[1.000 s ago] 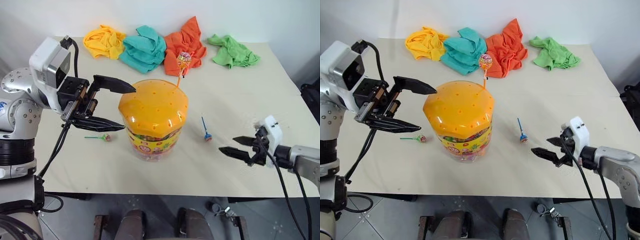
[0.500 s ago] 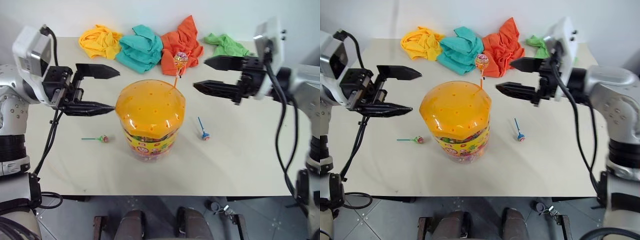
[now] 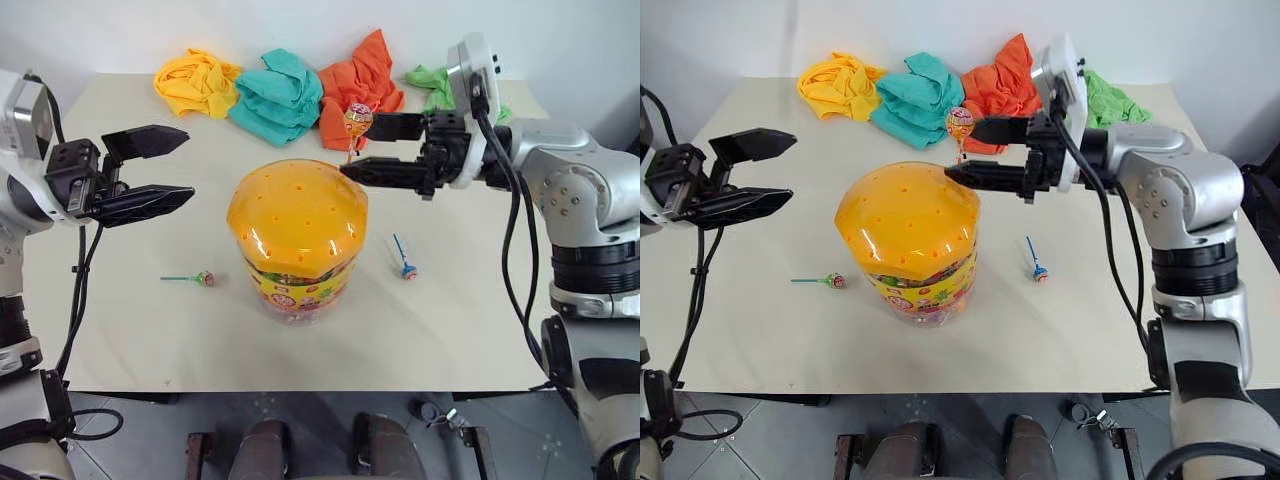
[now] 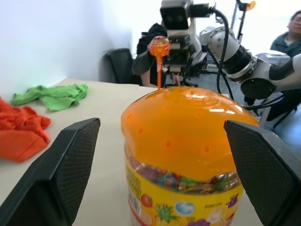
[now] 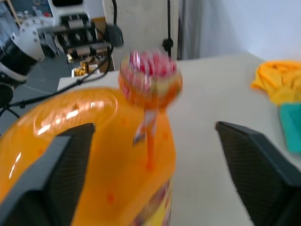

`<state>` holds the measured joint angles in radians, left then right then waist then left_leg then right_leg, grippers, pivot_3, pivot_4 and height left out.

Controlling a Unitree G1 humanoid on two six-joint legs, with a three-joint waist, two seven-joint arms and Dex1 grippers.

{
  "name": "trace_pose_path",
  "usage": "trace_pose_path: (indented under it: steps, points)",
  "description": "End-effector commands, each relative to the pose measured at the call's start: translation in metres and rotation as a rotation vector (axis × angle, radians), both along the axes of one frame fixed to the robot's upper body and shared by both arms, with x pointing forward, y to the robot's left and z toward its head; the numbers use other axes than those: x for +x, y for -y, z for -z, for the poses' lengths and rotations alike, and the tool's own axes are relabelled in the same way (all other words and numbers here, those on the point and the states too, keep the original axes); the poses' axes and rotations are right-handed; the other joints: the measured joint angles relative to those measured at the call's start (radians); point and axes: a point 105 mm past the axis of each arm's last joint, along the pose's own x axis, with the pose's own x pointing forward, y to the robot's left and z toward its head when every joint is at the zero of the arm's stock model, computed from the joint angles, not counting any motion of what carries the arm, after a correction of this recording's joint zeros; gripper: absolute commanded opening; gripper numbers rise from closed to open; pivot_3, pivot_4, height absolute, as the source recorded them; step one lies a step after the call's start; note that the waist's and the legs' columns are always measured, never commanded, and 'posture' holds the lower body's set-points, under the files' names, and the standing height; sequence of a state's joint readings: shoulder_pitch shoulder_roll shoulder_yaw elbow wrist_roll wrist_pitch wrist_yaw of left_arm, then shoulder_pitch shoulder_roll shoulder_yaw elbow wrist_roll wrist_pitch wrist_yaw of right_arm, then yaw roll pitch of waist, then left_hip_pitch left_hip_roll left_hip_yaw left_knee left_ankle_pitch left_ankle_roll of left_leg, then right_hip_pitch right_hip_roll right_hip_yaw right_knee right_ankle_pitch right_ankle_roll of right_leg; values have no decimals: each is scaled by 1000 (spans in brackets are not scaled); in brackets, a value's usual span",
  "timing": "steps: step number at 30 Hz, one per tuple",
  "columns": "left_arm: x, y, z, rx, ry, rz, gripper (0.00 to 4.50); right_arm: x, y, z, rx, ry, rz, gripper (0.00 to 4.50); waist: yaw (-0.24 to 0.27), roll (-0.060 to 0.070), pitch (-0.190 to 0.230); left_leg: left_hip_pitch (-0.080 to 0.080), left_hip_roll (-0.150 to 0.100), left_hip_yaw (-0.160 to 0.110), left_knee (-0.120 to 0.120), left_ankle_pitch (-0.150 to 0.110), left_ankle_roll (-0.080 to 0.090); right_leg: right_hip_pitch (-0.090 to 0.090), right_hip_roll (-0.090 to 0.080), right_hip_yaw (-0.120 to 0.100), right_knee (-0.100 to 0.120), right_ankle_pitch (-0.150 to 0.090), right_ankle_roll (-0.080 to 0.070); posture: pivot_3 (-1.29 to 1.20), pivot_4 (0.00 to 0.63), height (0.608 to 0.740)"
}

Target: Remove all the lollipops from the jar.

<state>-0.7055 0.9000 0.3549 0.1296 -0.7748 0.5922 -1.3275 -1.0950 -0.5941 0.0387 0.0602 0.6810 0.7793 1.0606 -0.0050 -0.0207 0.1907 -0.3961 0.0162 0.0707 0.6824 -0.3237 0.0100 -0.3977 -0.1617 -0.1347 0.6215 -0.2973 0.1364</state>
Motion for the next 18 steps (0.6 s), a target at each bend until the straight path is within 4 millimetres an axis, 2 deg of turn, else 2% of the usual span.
trace_pose_path:
  steps: [1,9,16,18]
  points:
    - [-9,-1,-11,-12,58,5,4500,-3,-2,-14,15,62,-24,2864,2,0,0,0,0,0,0,0,0,0,0,0,0,0,0,0,150,740]
    - [-9,4,-13,-33,67,31,4500,-1,-4,-17,16,67,-30,52,-2,0,0,0,0,0,0,0,0,0,0,0,0,0,0,0,150,740]
    - [-9,9,-12,-37,61,73,4500,-6,-6,-32,39,116,-38,22,-6,0,0,0,0,0,0,0,0,0,0,0,0,0,0,0,150,740]
    - [-8,13,-12,-33,65,96,4500,-8,-7,-42,57,140,-34,22,-5,0,0,0,0,0,0,0,0,0,0,0,0,0,0,0,150,740]
